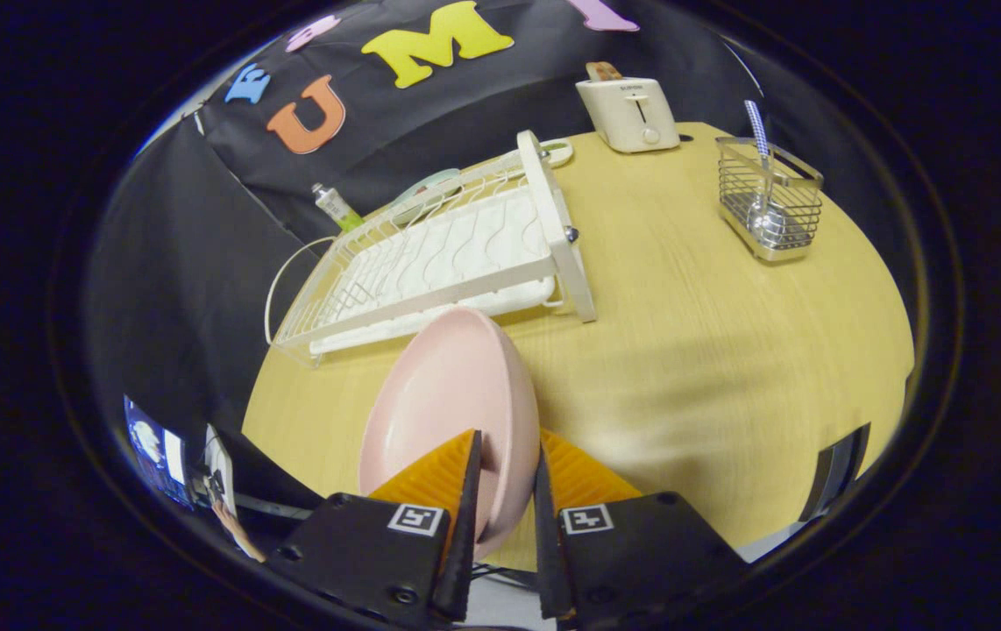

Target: Take the plate from the dish rack, then take the spoon from the basket and place it into the plate.

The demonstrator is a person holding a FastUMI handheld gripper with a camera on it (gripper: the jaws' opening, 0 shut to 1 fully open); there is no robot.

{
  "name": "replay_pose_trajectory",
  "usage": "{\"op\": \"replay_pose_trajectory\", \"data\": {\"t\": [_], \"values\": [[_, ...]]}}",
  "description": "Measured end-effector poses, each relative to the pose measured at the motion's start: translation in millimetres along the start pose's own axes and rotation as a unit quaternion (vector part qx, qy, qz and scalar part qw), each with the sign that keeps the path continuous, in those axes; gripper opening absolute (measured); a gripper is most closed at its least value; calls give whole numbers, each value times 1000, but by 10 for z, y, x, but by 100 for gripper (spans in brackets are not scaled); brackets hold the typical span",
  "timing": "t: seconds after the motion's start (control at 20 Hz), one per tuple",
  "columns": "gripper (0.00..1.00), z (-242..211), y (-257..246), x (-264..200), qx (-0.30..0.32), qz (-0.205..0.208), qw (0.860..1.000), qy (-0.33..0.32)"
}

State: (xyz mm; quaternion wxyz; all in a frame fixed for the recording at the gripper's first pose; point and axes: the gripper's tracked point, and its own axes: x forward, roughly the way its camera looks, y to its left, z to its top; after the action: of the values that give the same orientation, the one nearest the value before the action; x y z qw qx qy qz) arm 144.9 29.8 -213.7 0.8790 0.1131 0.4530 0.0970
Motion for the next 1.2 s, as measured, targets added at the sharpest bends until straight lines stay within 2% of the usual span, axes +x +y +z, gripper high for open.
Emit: {"op": "replay_pose_trajectory", "data": {"t": [0.35, 0.5, 0.6, 0.7, 0.8, 0.9, 1.2], "values": [[47, -7, -148, 90, -17, -33, 999, -16], [49, 57, -251, 88, -50, -74, 995, -49], [50, 213, -315, -3, -76, -107, 986, -102], [59, 374, -379, -131, -98, -132, 974, -159], [77, 444, -363, -263, -103, -134, 966, -195], [88, 526, -402, -374, -103, -130, 961, -222], [96, 899, -729, -730, -110, -161, 934, -300]]}}
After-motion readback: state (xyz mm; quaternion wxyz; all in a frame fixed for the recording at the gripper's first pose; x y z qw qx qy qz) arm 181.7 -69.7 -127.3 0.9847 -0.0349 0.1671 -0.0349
